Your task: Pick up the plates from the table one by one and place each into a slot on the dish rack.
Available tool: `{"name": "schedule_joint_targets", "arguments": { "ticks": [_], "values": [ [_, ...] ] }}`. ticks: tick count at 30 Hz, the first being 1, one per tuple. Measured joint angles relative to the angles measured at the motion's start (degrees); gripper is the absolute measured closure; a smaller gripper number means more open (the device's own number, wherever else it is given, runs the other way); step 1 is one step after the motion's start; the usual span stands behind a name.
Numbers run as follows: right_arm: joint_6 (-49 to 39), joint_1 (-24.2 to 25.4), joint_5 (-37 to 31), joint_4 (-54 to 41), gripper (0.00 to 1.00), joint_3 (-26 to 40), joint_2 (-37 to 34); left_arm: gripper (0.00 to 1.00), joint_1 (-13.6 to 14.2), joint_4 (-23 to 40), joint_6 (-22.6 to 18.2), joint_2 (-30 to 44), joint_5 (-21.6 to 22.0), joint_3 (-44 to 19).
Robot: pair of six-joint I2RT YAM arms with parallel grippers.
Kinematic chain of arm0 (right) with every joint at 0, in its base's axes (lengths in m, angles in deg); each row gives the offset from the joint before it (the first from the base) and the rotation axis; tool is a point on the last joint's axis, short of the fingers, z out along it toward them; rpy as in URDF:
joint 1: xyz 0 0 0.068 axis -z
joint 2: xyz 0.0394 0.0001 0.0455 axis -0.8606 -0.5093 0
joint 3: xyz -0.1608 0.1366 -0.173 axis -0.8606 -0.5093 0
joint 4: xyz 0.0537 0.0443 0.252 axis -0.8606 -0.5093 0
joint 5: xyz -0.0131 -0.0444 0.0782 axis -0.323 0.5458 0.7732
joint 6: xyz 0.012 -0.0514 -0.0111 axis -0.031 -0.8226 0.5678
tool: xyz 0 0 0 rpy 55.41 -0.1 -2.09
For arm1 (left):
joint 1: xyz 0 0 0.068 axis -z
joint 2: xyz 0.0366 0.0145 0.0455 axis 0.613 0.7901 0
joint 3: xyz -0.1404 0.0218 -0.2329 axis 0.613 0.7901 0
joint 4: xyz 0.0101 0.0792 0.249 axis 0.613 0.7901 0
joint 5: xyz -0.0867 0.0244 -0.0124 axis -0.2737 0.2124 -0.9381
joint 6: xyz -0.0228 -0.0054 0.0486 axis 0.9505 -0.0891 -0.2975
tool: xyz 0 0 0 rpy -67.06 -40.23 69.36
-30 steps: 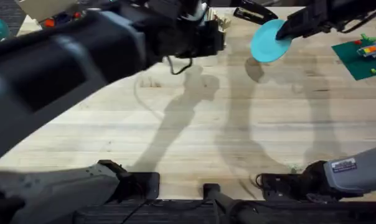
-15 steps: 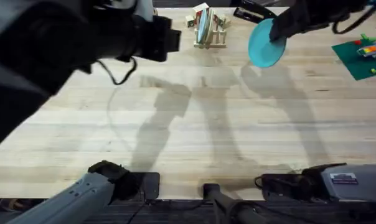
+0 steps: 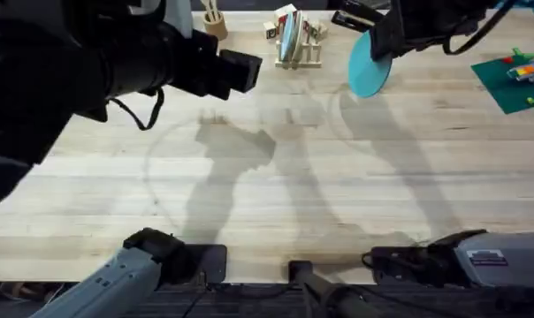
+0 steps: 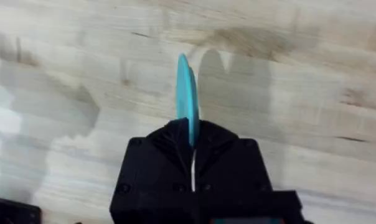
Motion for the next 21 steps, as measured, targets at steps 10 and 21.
{"name": "schedule_joint_targets", "arguments": {
  "ticks": [10,21],
  "values": [
    [7.3,-1.9,-1.3,0.0,0.97,2.4,0.0,0.006,0.0,0.0,-0.6,0.0,0.2,0.0],
    [10.8,-4.6,-1.7,-2.4,0.97,15.8,-7.8,0.006,0.0,0.0,-0.7,0.0,0.2,0.0]
  ]
}}
